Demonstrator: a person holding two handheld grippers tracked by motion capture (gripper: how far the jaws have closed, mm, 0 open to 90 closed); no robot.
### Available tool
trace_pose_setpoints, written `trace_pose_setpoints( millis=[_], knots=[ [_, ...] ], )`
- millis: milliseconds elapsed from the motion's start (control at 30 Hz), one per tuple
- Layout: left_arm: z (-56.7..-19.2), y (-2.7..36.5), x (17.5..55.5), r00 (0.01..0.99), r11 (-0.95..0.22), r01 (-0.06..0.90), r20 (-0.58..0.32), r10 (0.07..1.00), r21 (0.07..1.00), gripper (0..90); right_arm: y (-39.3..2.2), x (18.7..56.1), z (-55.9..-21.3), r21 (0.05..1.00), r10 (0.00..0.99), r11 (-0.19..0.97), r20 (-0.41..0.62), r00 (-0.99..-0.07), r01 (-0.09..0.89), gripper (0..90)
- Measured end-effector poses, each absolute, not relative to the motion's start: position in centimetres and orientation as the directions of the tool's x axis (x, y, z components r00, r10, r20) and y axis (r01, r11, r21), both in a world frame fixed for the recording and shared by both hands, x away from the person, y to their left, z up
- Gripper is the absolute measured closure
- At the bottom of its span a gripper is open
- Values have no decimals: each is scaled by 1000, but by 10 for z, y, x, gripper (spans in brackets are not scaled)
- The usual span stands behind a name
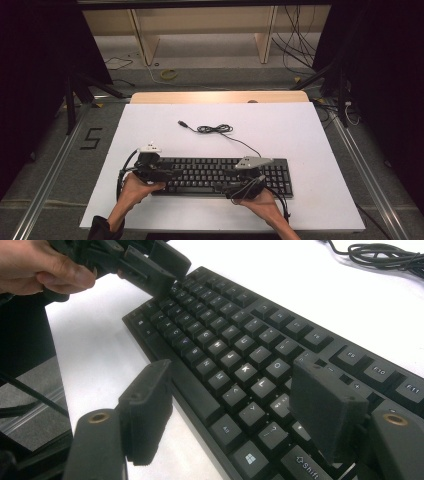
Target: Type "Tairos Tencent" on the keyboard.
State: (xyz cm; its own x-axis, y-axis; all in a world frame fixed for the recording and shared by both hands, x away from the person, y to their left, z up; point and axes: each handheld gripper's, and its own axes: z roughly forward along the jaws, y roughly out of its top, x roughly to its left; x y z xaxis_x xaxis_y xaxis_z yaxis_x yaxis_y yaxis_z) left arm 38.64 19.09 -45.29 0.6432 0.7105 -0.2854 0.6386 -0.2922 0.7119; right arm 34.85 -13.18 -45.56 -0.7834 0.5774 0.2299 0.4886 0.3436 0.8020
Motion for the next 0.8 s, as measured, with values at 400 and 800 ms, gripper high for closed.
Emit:
trace_pose_setpoints(
  millis=[400, 800],
  knots=[
    [-453, 195, 396, 615, -262, 654, -298, 730, 709, 360, -128, 348, -455, 803, 568, 341, 237, -788, 488, 333],
    [-458, 196, 401, 611, -283, 665, -285, 738, 691, 514, -126, 347, -455, 806, 562, 341, 238, -792, 484, 333]
  ],
)
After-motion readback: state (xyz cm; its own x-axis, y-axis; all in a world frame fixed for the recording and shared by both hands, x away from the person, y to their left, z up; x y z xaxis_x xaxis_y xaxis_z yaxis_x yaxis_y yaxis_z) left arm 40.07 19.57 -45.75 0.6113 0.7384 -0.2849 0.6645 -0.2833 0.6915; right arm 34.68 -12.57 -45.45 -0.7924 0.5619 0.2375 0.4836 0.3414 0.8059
